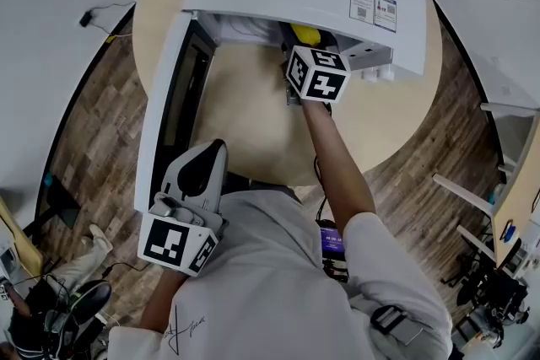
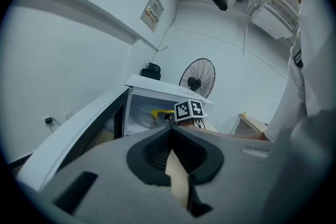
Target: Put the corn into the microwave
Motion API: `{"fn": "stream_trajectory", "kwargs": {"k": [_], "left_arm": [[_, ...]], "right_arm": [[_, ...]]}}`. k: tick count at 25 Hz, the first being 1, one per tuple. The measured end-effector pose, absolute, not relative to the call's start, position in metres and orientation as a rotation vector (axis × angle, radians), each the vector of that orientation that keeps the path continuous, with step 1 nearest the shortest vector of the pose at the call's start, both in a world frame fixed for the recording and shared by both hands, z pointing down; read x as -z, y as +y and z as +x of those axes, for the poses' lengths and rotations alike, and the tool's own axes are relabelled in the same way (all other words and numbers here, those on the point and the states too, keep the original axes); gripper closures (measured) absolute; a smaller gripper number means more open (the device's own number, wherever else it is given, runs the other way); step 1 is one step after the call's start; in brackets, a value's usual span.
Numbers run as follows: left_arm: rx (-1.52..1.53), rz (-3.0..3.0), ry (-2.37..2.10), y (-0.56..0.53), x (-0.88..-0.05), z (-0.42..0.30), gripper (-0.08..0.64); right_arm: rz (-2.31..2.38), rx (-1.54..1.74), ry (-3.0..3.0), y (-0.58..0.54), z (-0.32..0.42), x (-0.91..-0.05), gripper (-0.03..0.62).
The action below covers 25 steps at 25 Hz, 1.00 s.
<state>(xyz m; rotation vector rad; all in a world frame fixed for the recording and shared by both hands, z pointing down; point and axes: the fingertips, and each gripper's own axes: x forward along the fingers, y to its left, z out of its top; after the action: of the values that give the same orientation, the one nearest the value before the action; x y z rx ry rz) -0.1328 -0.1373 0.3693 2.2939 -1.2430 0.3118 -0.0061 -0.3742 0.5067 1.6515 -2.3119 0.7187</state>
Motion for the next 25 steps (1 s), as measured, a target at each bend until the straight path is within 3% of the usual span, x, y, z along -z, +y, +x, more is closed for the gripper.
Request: {"fn": "stream_trajectory", "kwargs": {"k": [25], "left_arm": [[-0.350, 2.299, -1.224, -0.144, -0.374, -0.136, 0.569]], "right_arm": [[1.698, -0.551, -2.200, -0.417, -0.014, -0.527, 0.330]]}}
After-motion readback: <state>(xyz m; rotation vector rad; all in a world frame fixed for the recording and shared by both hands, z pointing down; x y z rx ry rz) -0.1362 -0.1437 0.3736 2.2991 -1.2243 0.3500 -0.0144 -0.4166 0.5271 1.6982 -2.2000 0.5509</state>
